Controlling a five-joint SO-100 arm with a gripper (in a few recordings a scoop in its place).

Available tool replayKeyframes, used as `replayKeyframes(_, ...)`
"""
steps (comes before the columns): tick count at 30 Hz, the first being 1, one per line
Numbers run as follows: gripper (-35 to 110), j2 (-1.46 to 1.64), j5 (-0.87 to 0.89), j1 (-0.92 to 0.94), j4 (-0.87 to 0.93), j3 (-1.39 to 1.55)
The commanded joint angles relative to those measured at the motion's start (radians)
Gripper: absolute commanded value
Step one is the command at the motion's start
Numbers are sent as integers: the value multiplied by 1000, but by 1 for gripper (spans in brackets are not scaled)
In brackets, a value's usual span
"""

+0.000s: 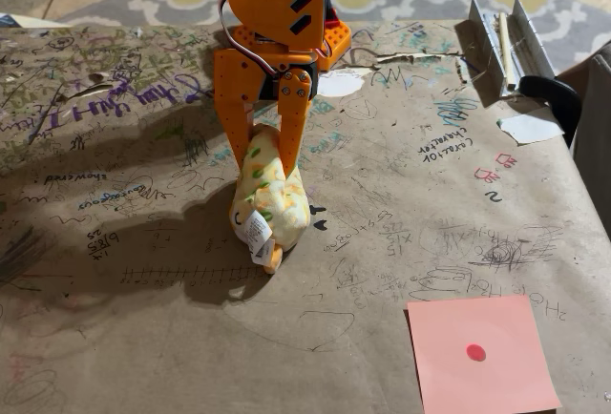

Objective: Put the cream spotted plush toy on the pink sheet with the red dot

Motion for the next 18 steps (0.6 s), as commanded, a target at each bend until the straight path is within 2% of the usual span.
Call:
replayKeyframes(1, 0, 1074, 815, -60, -55, 456)
replayKeyframes(4, 0, 831, 899, -69, -206, 451)
replayKeyframes(10, 0, 655, 910, -12, -391, 417)
replayKeyframes(18, 0, 727, 907, -11, -373, 453)
